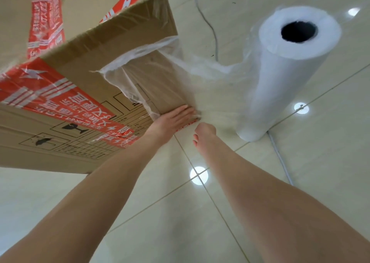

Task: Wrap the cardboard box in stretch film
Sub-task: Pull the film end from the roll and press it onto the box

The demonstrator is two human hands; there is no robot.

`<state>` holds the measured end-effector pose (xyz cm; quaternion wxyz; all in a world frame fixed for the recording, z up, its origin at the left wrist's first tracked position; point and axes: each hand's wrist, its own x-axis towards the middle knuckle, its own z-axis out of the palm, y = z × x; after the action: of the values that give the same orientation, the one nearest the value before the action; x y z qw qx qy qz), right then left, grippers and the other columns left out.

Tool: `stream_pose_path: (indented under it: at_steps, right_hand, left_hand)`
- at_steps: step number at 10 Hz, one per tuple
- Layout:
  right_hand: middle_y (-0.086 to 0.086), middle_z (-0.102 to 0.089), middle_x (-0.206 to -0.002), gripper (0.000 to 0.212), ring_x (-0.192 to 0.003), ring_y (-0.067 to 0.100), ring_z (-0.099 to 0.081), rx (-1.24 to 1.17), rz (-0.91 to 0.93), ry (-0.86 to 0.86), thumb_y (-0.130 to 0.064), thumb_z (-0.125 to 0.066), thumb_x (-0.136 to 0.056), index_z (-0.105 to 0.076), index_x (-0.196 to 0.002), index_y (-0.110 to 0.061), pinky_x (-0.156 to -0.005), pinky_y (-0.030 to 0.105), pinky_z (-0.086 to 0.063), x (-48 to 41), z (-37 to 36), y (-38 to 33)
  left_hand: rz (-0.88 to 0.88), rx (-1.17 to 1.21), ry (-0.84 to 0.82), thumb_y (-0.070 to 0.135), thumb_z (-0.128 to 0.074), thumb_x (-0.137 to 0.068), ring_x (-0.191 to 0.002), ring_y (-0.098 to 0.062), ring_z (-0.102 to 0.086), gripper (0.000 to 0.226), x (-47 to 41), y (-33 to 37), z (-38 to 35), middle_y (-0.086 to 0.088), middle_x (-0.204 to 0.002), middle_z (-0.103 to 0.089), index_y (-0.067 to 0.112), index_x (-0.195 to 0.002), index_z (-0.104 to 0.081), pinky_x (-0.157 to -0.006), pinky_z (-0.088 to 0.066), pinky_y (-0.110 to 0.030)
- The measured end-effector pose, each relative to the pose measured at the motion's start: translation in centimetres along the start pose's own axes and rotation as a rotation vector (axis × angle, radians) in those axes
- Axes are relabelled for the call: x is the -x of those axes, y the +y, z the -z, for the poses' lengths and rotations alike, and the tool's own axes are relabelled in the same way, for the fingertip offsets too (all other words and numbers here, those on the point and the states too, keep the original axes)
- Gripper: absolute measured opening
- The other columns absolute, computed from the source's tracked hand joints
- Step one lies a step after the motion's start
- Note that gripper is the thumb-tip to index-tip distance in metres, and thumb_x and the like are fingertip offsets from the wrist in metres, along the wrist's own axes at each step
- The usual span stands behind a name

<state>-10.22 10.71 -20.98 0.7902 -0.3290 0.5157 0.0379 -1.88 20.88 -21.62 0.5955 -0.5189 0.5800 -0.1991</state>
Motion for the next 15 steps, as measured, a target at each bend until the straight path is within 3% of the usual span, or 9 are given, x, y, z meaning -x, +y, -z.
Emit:
stream_pose_path:
  at_steps: [1, 2, 3, 4, 8, 10, 11, 13, 15]
  right_hand:
    - [-0.002, -0.041, -0.075, 0.038, -0.063, 0.006, -0.042, 0.136, 0.062, -0.020, -0.009, -0.036, -0.101, -0.042, -0.137, 0.000, -0.059, 0.015, -0.039, -0.6, 0.2, 0.3]
    - [0.008, -0.056, -0.081, 0.026, -0.071, 0.020, -0.051, 0.330, 0.244, 0.115, -0.012, -0.044, -0.095, -0.064, -0.110, -0.008, -0.065, 0.027, -0.045, 0.2, -0.3, 0.9]
    - [0.001, -0.058, -0.073, 0.025, -0.073, 0.025, -0.050, 0.451, 0.519, 0.231, -0.020, -0.050, -0.087, -0.053, -0.063, -0.020, -0.065, 0.030, -0.040, 1.9, -0.9, 0.7]
    - [-0.006, -0.057, -0.067, 0.017, -0.071, 0.023, -0.053, 0.439, 0.644, 0.232, -0.026, -0.052, -0.084, -0.052, -0.067, -0.023, -0.062, 0.028, -0.036, 3.9, -1.5, -0.6]
    - [-0.012, -0.054, -0.063, 0.039, -0.070, 0.017, -0.056, 0.489, 0.930, 0.198, -0.055, -0.048, -0.089, -0.046, -0.060, -0.028, -0.061, 0.029, -0.039, 10.7, -3.2, -5.1]
    - [-0.008, -0.065, -0.087, 0.009, -0.083, 0.021, -0.061, 0.551, 0.967, 0.254, -0.033, -0.049, -0.092, -0.056, -0.087, -0.030, -0.065, 0.027, -0.038, 12.6, -3.2, -7.6]
    - [0.001, -0.066, -0.106, 0.020, -0.095, 0.024, -0.059, 0.590, 1.035, 0.273, -0.015, -0.046, -0.091, -0.060, -0.102, -0.023, -0.069, 0.026, -0.037, 13.6, -2.9, -9.3]
    - [0.011, -0.058, -0.112, 0.024, -0.103, 0.030, -0.054, 0.760, 1.269, 0.292, -0.008, -0.043, -0.091, -0.059, -0.108, -0.013, -0.077, 0.036, -0.040, 15.3, -2.5, -13.0]
    - [0.011, -0.056, -0.116, 0.027, -0.114, 0.028, -0.048, 0.903, 1.295, 0.325, -0.007, -0.041, -0.092, -0.059, -0.111, -0.013, -0.088, 0.038, -0.039, 13.5, -2.2, -14.7]
  left_hand:
    - [-0.001, 0.255, 0.067, 0.033, -0.023, -0.099, -0.145, -0.031, 0.012, 0.070, 0.2, 0.0, -0.7, -0.014, -0.157, 0.013, -0.001, -0.142, 0.020, -0.105, 0.024, -0.050]
    - [0.029, 0.168, 0.074, 0.041, -0.023, -0.100, -0.145, -0.030, 0.012, 0.072, 1.6, -2.1, -0.6, -0.015, -0.158, 0.012, 0.001, -0.149, 0.012, -0.105, 0.024, -0.047]
    - [0.082, 0.237, 0.120, 0.031, -0.022, -0.098, -0.146, -0.030, 0.011, 0.066, 2.4, -3.9, 0.9, -0.017, -0.158, 0.010, 0.001, -0.149, 0.008, -0.108, 0.023, -0.045]
    - [0.168, 0.242, 0.240, 0.023, -0.019, -0.093, -0.145, -0.030, 0.010, 0.066, 3.6, -6.8, 0.5, -0.018, -0.155, 0.015, -0.002, -0.147, 0.009, -0.111, 0.019, -0.046]
    - [0.165, 0.135, 0.054, 0.027, -0.026, -0.102, -0.146, -0.028, 0.004, 0.060, 8.8, -14.9, 3.1, -0.016, -0.158, 0.000, -0.001, -0.149, -0.001, -0.105, 0.022, -0.044]
    - [0.294, 0.077, 0.162, 0.038, -0.019, -0.101, -0.143, -0.029, 0.019, 0.073, 10.7, -18.3, 3.2, -0.019, -0.149, 0.026, -0.006, -0.140, 0.025, -0.113, 0.018, -0.042]
    - [0.272, 0.054, 0.106, 0.042, -0.016, -0.101, -0.144, -0.029, 0.017, 0.075, 10.6, -18.1, 3.9, -0.020, -0.148, 0.029, -0.007, -0.139, 0.026, -0.112, 0.019, -0.043]
    - [0.337, 0.058, 0.094, 0.050, -0.013, -0.100, -0.146, -0.030, 0.008, 0.077, 8.7, -20.4, 5.6, -0.019, -0.157, 0.010, -0.007, -0.145, 0.014, -0.110, 0.015, -0.047]
    - [0.432, 0.172, 0.092, 0.055, -0.013, -0.098, -0.147, -0.031, 0.004, 0.080, 6.5, -20.9, 7.1, -0.019, -0.158, -0.002, -0.006, -0.148, 0.001, -0.113, 0.011, -0.049]
